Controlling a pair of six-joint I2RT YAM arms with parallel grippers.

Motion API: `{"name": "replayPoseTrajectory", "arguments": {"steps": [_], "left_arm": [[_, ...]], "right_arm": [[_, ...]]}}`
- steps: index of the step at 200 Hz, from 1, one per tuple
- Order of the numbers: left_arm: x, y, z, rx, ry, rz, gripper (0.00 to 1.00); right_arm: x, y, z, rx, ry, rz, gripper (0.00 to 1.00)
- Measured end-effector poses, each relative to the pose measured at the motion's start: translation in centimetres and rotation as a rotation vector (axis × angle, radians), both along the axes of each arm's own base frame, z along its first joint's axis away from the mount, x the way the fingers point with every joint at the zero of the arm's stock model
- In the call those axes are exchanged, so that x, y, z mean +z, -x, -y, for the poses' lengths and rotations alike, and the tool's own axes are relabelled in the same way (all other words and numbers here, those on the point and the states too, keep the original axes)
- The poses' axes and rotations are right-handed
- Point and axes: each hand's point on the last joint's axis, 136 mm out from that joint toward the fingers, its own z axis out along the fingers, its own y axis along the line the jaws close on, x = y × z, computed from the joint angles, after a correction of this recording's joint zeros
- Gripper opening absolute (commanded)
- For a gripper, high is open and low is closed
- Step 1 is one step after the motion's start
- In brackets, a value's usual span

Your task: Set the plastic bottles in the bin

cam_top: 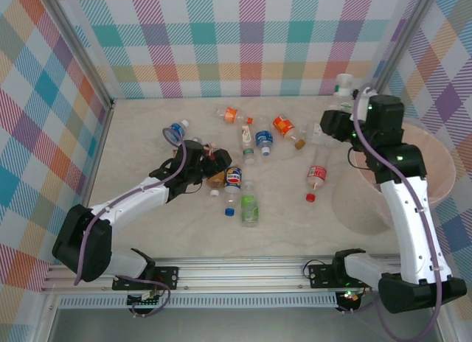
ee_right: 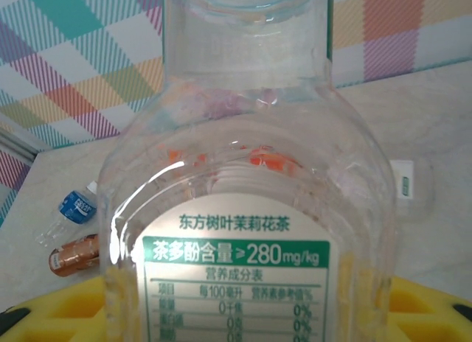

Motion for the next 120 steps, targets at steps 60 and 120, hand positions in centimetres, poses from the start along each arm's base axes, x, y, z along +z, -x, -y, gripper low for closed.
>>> {"name": "replayPoseTrajectory", "arguments": {"steps": [60, 120], "left_arm": [[0.5, 0.0, 0.0, -0.007, 0.003, 0.023, 1.00], [0.1, -0.2, 0.1, -0.014, -0.016, 0.015, 1.00]], "right_arm": [[1.6, 2.9, 6.3, -0.144, -0.039, -0.086, 0.40], [-2.4, 5.4, 13.9, -0.440, 0.001, -0.339, 0.39]]}}
